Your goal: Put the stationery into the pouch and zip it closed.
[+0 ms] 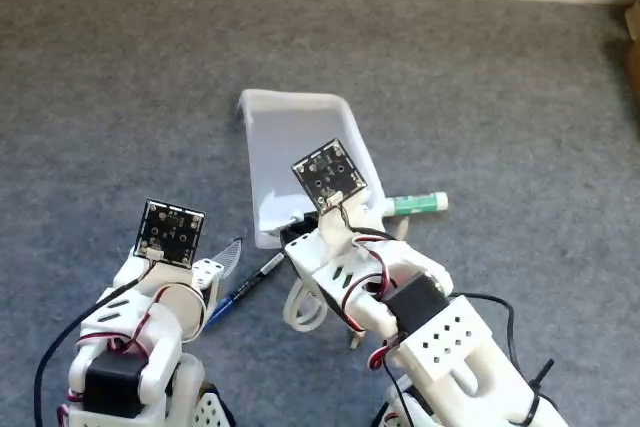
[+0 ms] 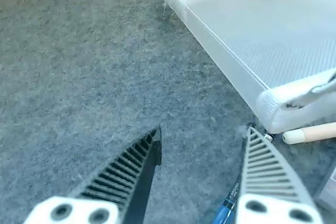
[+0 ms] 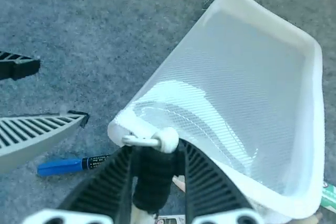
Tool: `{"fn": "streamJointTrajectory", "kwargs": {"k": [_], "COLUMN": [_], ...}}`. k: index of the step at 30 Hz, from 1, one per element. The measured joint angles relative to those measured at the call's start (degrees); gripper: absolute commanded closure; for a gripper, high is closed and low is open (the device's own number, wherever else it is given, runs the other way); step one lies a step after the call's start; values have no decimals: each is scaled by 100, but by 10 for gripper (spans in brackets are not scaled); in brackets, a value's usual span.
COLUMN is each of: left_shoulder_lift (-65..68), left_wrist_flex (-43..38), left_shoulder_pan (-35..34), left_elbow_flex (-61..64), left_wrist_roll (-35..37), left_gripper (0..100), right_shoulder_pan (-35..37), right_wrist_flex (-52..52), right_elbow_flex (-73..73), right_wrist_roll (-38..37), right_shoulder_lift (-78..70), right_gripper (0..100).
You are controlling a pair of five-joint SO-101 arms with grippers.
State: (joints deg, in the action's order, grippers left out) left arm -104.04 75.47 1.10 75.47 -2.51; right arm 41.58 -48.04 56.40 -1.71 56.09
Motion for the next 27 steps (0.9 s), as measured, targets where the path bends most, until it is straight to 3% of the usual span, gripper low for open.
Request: {"fn": "streamJointTrajectory", "kwargs": {"k": [6, 17, 27], "left_shoulder_lift": [0, 0, 18], "left_wrist_flex": [-281, -105, -932], "left_shoulder_pan": [26, 932, 668], "left_elbow_flex": [149, 141, 738], "left_wrist_roll": [18, 18, 35], "left_gripper": [758, 758, 793], "right_shoulder_pan": [202, 264, 281], "right_wrist_flex": [0, 0, 0], "right_elbow_flex": [0, 0, 0], "right_wrist_roll": [0, 0, 0], "right_shoulder_lift": [0, 0, 0], "right_gripper": [995, 995, 995]}}
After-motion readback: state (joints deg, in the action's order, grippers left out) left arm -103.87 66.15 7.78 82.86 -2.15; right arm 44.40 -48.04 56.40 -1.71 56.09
